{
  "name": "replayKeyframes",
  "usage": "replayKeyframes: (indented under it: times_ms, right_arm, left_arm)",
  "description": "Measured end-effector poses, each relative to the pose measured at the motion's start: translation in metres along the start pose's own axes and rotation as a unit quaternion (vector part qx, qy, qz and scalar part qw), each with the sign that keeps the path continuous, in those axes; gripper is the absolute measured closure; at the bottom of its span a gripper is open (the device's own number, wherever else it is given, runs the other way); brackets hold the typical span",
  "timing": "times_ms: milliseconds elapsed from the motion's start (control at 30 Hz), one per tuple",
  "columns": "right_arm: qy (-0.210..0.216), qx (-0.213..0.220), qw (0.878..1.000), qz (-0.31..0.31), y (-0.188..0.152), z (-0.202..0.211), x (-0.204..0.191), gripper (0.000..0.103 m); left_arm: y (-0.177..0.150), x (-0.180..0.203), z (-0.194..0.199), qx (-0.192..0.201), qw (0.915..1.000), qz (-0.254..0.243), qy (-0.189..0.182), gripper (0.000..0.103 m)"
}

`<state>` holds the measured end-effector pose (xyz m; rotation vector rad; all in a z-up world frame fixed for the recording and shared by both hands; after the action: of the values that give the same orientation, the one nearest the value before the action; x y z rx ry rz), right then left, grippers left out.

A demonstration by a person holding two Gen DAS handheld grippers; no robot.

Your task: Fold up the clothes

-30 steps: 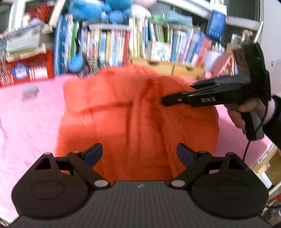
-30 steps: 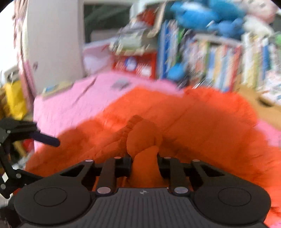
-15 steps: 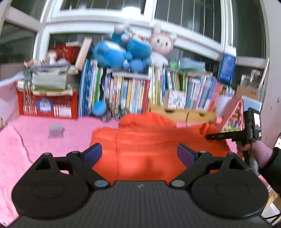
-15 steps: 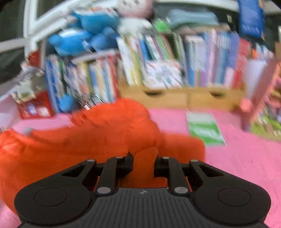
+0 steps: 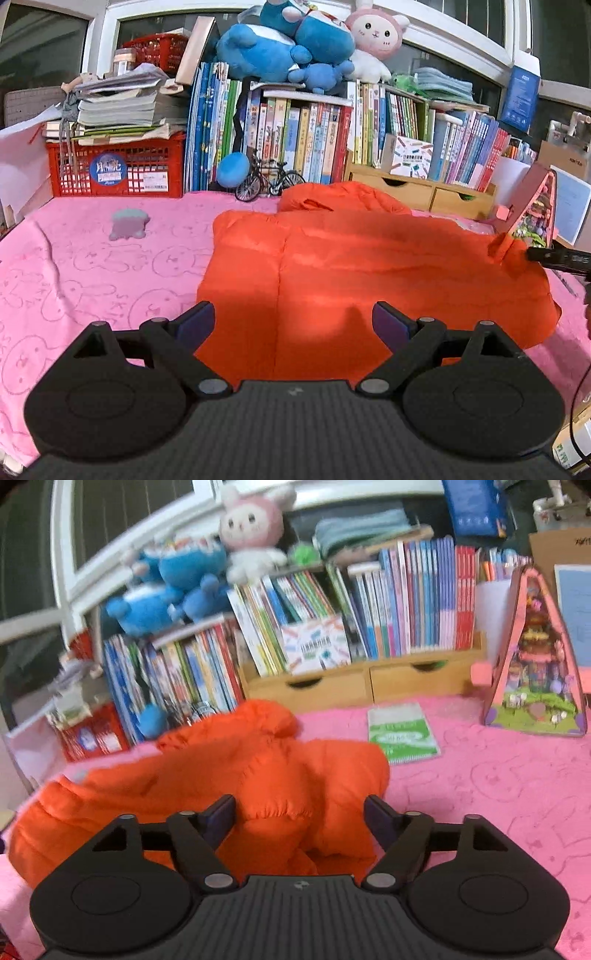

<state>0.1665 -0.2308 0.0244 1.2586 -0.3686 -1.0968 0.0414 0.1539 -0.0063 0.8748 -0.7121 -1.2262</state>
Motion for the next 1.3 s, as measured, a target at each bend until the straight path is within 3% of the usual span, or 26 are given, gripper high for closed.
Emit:
replayKeyframes:
  times_ms: [133,200,267,333,400,433,533,667,833,933,967,1100,1133,1200,1300]
  right_arm:
    - [0.027,0.047,0.998,-0.011,0.022,0.017,-0.001,0.019]
    - [0.037,0.045,0.998,-0.005,0.027,0.017,-0.006,0.02]
    - [0.028,0.024,0.999,0.022,0.023,0.005,-0.014,0.028]
    - [0.02,-0.007,0.999,0.045,0.011,-0.012,-0.022,0.044]
    - [0.01,-0.042,0.998,0.054,-0.005,-0.027,-0.024,0.067]
    - [0.005,-0.059,0.996,0.059,-0.013,-0.035,-0.026,0.07]
    - [-0.007,-0.097,0.994,0.056,-0.037,-0.043,-0.021,0.073]
    - [-0.009,-0.134,0.99,0.05,-0.068,-0.039,-0.014,0.073]
    - [-0.011,-0.169,0.983,0.075,-0.079,-0.022,-0.024,0.073]
    - [-0.004,-0.177,0.981,0.076,-0.069,-0.008,-0.031,0.062]
    - [0.002,-0.168,0.983,0.075,-0.059,0.0,-0.033,0.052]
    - [0.016,-0.114,0.99,0.084,-0.012,0.023,-0.041,0.026]
    - [0.016,-0.098,0.991,0.088,0.0,0.027,-0.043,0.023]
    - [0.015,-0.073,0.993,0.09,0.023,0.027,-0.046,0.02]
    - [0.007,-0.06,0.994,0.087,0.049,0.003,-0.044,0.016]
  left_arm:
    - [0.014,0.005,-0.001,0.019,0.9997,-0.017,-0.004,0.009]
    - [0.02,0.01,-0.007,0.026,0.9992,-0.03,-0.009,0.007]
    - [0.023,0.011,-0.02,0.024,0.9991,-0.034,-0.005,0.007]
    - [0.024,0.012,-0.035,0.015,0.9993,-0.033,0.0,0.007]
    - [0.019,0.008,-0.053,-0.004,0.9996,-0.028,0.008,0.008]
    - [0.014,0.005,-0.062,-0.015,0.9993,-0.028,0.018,0.009]
    - [-0.007,-0.006,-0.085,-0.054,0.9967,-0.032,0.051,0.011]
    - [-0.039,-0.022,-0.092,-0.104,0.9941,-0.002,0.03,0.01]
    - [-0.042,-0.029,-0.068,-0.102,0.9943,-0.009,0.03,0.013]
    - [-0.017,-0.029,-0.041,-0.057,0.9977,-0.015,0.035,0.014]
    - [-0.005,-0.027,-0.03,-0.034,0.9989,-0.016,0.028,0.014]
    - [0.039,-0.005,-0.006,0.041,0.9988,-0.022,-0.019,0.013]
    - [0.046,0.008,-0.008,0.051,0.9976,-0.028,-0.037,0.012]
    - [0.05,0.038,-0.022,0.058,0.9951,-0.044,-0.067,0.012]
    - [0.035,0.064,-0.044,0.043,0.9942,-0.063,-0.076,0.012]
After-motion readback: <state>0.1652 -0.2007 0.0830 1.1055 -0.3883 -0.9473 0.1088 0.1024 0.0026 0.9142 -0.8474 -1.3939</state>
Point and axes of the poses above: each gripper's, at about its wrist camera, not at the fingertips, and z roughly against the way its jaws point, x to its right, y to its top, the point moved 7 cm from there along -z, roughly the way its jaws point, and after that the axes turned 13 degrees about y, right-handed, at the moved point
